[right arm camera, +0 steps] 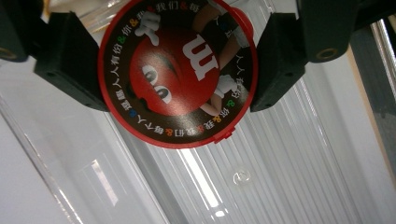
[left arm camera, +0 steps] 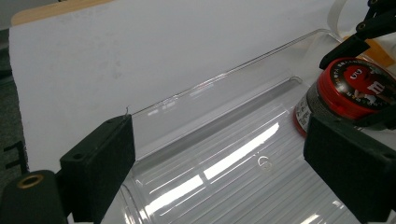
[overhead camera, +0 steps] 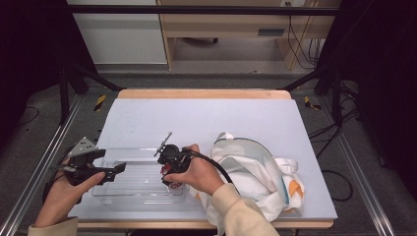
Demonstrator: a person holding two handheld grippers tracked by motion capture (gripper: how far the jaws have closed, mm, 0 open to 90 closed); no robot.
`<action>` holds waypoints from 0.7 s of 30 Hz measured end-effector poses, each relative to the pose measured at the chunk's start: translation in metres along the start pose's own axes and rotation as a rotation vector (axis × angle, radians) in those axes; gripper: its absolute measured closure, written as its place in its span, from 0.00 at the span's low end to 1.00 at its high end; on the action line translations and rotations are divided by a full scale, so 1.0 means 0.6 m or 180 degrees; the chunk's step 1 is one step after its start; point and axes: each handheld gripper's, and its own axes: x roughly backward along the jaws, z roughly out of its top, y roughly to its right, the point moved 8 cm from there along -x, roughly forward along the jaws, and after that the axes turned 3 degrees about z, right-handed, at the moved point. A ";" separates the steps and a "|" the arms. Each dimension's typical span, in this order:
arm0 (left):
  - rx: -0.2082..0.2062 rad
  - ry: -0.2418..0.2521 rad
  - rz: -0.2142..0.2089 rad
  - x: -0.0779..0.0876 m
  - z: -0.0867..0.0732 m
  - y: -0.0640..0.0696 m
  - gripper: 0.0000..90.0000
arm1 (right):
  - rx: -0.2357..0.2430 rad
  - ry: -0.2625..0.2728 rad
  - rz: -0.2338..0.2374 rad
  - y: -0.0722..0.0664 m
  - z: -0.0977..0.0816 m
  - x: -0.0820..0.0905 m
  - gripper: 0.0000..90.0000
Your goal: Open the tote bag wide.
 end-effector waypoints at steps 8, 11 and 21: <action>0.0028 0.0010 0.0012 0.003 -0.001 -0.006 0.10 | 0.0064 0.0225 -0.0024 -0.006 0.005 0.033 0.14; 0.0025 0.0021 0.0016 0.004 0.000 -0.007 0.10 | 0.0056 0.0287 -0.0043 -0.004 0.007 0.046 0.13; 0.0021 -0.0027 0.0048 0.001 -0.004 -0.009 0.10 | 0.0030 0.0506 -0.0092 -0.007 0.000 0.088 0.12</action>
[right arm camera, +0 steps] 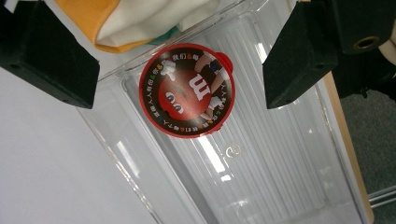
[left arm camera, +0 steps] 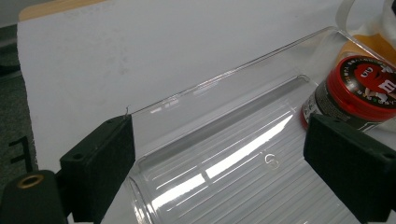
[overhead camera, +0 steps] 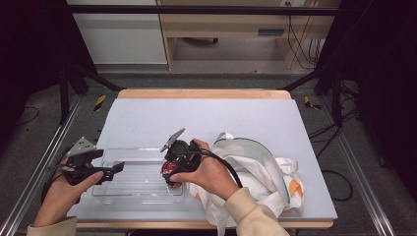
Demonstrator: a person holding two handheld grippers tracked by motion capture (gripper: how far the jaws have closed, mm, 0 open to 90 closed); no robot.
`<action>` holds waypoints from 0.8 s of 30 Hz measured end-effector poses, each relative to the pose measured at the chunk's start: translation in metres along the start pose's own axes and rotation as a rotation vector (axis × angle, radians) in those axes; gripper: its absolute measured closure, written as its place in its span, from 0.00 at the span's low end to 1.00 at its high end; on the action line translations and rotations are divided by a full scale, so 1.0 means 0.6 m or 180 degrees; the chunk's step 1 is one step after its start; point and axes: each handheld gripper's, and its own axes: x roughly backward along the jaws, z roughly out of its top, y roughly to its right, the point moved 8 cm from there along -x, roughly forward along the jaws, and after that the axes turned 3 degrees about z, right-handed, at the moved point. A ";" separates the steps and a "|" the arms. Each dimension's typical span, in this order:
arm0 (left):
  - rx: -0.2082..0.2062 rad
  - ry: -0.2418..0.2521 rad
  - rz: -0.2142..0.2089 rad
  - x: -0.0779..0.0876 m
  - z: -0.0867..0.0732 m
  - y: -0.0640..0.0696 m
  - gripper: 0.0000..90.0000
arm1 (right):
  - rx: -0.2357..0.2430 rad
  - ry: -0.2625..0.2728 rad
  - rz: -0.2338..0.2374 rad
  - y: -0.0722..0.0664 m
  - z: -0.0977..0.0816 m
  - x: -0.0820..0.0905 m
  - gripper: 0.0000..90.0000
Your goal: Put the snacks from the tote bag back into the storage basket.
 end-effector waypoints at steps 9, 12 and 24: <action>-0.0093 -0.0019 -0.0009 -0.001 0.003 0.011 0.10 | -0.0015 0.0188 -0.0056 -0.001 0.003 0.033 0.10; -0.0121 -0.0036 -0.0026 -0.003 0.002 0.014 0.10 | -0.0073 0.0286 -0.0123 0.004 0.004 0.047 0.10; -0.0164 -0.0098 -0.0034 -0.012 -0.001 0.022 0.10 | -0.0226 0.0450 -0.0293 0.025 -0.011 0.098 0.10</action>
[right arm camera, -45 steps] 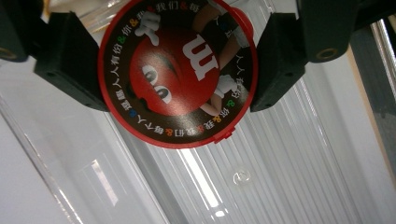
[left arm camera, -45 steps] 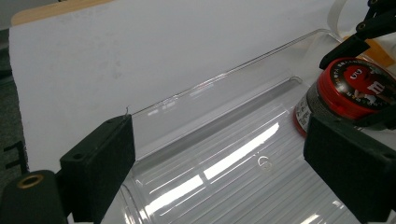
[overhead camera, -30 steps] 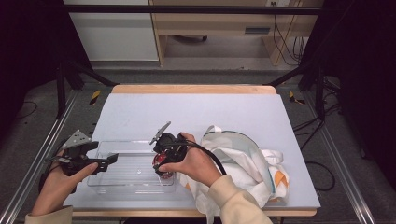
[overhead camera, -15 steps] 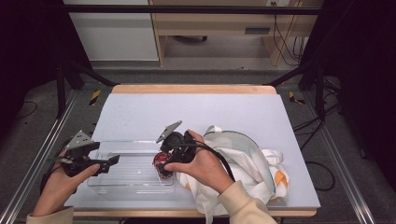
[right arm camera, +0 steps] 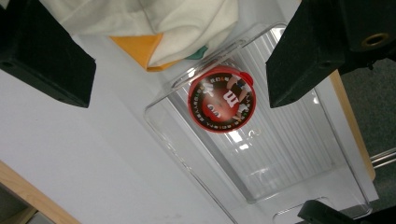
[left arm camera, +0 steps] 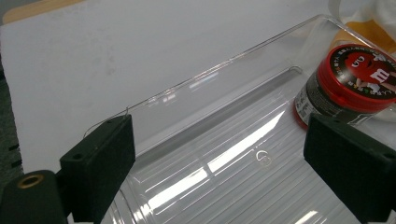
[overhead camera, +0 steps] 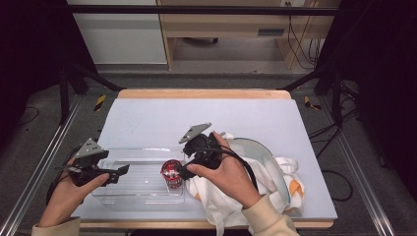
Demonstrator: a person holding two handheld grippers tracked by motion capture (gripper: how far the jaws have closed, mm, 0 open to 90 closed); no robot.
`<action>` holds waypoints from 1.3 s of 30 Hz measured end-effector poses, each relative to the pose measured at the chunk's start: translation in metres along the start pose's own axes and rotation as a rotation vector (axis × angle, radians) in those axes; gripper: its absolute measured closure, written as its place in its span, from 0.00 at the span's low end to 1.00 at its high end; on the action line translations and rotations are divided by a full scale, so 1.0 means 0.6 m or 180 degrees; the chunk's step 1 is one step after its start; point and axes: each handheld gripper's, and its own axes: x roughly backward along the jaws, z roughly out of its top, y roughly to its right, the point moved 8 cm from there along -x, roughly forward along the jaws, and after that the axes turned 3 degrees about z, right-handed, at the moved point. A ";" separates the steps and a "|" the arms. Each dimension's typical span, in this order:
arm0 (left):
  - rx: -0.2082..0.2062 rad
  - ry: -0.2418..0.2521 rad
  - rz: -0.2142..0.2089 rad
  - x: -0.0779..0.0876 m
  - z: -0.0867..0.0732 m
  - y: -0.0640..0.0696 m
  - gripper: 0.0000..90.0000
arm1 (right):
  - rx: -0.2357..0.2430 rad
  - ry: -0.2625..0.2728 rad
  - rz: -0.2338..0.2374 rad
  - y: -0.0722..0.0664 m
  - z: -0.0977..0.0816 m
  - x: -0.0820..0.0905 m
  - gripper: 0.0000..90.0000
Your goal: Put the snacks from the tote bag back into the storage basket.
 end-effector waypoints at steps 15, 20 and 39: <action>-0.0035 -0.0024 -0.0016 -0.004 0.000 0.006 0.10 | -0.0104 0.0123 -0.0092 0.023 -0.016 0.042 0.09; -0.0036 -0.0027 -0.0018 -0.004 0.000 0.006 0.10 | -0.0097 0.0155 -0.0107 0.026 -0.017 0.048 0.09; -0.0077 -0.0057 -0.0008 -0.005 -0.001 0.009 0.10 | -0.0185 0.0345 -0.0233 0.044 -0.036 0.098 0.08</action>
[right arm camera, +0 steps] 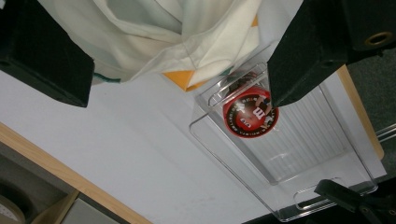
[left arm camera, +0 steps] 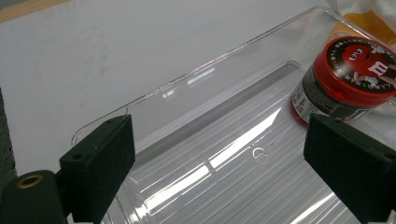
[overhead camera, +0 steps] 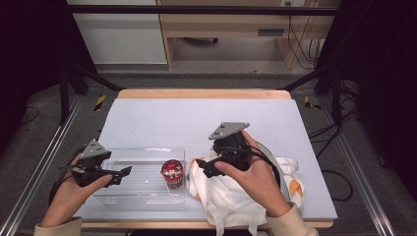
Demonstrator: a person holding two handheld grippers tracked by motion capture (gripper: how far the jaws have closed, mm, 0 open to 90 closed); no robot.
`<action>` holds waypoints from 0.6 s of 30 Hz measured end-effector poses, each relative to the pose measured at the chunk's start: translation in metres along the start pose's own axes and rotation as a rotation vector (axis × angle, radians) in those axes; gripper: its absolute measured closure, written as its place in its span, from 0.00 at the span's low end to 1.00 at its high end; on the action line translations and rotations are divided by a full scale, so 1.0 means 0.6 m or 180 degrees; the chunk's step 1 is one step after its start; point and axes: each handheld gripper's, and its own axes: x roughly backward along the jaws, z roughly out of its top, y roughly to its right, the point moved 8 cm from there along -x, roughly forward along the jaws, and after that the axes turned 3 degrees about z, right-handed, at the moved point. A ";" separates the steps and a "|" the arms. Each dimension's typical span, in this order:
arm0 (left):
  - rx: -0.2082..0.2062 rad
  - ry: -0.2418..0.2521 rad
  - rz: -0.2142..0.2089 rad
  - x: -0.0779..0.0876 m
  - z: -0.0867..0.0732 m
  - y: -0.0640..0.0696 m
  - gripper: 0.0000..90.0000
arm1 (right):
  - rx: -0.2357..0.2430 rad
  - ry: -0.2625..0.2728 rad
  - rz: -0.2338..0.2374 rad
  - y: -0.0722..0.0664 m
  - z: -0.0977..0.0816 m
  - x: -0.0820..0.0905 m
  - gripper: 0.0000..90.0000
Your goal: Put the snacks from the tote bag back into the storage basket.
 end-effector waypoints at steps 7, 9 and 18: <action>-0.0013 -0.0008 -0.0003 -0.002 0.001 0.004 0.10 | -0.0047 0.0018 -0.0078 0.013 -0.016 0.017 0.08; -0.0031 -0.0025 0.0001 -0.003 0.000 0.004 0.10 | -0.0070 0.0040 -0.0092 0.017 -0.021 0.022 0.08; -0.0076 -0.0062 -0.0012 -0.010 -0.001 0.011 0.09 | -0.0142 0.0099 -0.0212 0.033 -0.043 0.040 0.08</action>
